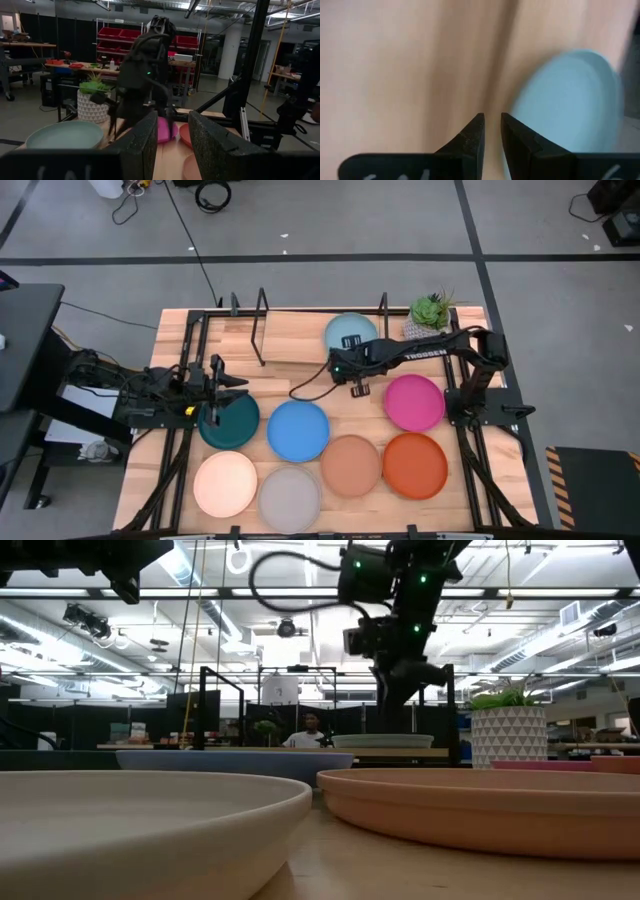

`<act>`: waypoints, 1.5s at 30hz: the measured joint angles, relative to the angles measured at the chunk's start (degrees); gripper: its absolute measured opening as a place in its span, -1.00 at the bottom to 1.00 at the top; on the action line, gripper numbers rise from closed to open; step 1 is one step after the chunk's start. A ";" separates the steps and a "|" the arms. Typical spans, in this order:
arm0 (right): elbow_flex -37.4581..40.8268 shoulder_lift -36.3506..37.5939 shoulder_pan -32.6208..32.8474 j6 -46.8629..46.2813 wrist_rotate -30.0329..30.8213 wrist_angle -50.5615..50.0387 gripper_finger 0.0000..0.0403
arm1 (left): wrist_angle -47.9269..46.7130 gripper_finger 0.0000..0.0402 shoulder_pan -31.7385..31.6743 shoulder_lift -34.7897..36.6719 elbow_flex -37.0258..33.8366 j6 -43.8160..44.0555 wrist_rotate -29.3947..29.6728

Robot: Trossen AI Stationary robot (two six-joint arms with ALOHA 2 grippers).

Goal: Place and stack plates onto a shelf
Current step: Put the pink plate on the shelf

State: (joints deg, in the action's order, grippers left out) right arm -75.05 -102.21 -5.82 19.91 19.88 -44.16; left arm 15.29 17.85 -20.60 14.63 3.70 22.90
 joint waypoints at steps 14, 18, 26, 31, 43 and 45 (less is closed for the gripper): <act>0.02 0.00 15.09 -3.10 -11.12 3.43 -0.40 | -1.66 -0.42 0.02 0.00 0.00 -0.52 0.00; 0.02 0.00 18.27 -4.72 -10.57 2.97 -0.25 | -1.64 -0.42 0.01 0.00 0.00 -1.36 0.00; 0.04 -0.02 22.62 -5.79 -7.05 -3.87 -0.19 | -1.62 -0.42 0.01 -0.02 0.00 -2.91 0.85; 0.15 -0.04 21.78 -25.33 -7.53 -14.76 -0.21 | -1.60 -0.42 0.01 0.00 0.00 -3.47 0.85; 11.62 -0.11 18.09 -52.26 -12.76 -19.70 -0.22 | -1.62 -0.42 0.01 -0.02 0.00 -4.45 0.85; 12.30 -0.11 18.00 -53.52 -13.00 -19.74 -0.22 | -1.60 -0.42 0.02 0.00 0.00 -4.48 0.85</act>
State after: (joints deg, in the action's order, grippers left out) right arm -62.75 -102.32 12.19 -33.61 6.87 -63.90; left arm 13.69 17.87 -20.60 14.63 -0.78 23.75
